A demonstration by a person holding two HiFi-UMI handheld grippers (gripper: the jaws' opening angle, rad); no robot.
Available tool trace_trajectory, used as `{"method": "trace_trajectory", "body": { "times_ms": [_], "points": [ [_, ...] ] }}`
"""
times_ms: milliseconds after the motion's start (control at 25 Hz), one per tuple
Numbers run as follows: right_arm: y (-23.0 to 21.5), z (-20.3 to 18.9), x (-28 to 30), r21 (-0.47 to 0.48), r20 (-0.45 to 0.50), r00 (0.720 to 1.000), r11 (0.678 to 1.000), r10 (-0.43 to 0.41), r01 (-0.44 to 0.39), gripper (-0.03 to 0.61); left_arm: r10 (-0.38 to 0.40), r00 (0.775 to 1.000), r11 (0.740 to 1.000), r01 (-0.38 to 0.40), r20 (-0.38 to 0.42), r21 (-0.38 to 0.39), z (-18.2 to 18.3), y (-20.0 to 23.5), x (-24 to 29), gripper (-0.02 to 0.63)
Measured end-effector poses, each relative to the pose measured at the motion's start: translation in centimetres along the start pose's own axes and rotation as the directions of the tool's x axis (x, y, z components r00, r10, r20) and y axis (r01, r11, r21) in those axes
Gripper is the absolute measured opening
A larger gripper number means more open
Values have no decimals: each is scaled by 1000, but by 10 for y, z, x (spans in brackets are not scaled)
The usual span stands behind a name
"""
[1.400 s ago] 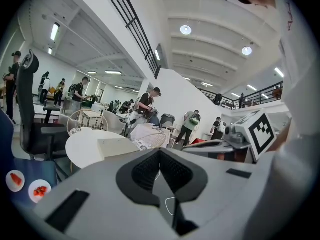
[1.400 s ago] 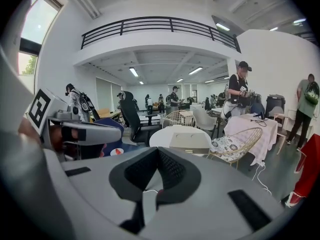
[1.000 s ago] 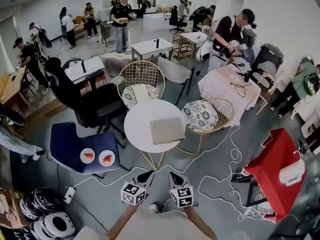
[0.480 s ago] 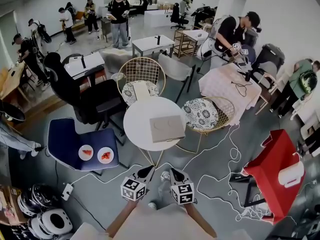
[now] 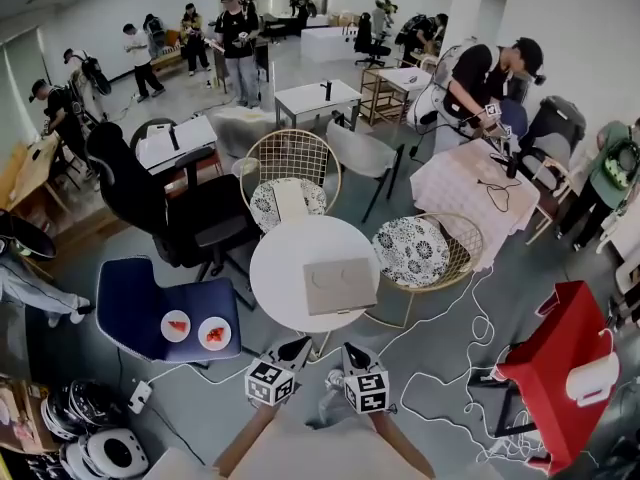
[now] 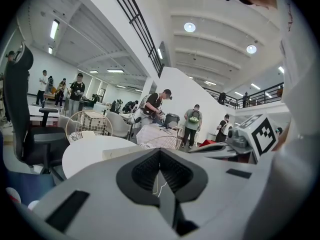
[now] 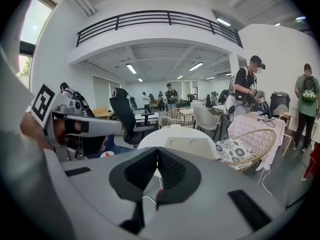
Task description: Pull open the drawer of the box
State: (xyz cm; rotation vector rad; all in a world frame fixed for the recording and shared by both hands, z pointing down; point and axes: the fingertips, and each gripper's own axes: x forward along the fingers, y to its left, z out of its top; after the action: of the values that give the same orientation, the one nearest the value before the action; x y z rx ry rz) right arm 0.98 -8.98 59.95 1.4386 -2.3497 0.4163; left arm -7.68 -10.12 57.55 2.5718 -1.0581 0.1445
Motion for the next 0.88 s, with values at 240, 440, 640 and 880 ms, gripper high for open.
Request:
{"method": "trace_trajectory", "body": {
  "times_ms": [240, 440, 640, 880],
  "points": [
    [-37, 33, 39, 4, 10, 1000, 1000, 25, -25, 15, 32, 999, 999, -32, 1, 13, 32, 29, 44, 11],
    [-68, 60, 69, -9, 22, 998, 999, 52, -52, 15, 44, 999, 999, -44, 5, 7, 51, 43, 85, 11],
    [-102, 86, 96, -12, 48, 997, 998, 59, -59, 16, 47, 999, 999, -47, 0, 9, 66, 56, 128, 12],
    [-133, 96, 117, -5, 47, 996, 998, 70, -70, 16, 53, 999, 998, -52, -6, 25, 79, 65, 166, 11]
  ]
}}
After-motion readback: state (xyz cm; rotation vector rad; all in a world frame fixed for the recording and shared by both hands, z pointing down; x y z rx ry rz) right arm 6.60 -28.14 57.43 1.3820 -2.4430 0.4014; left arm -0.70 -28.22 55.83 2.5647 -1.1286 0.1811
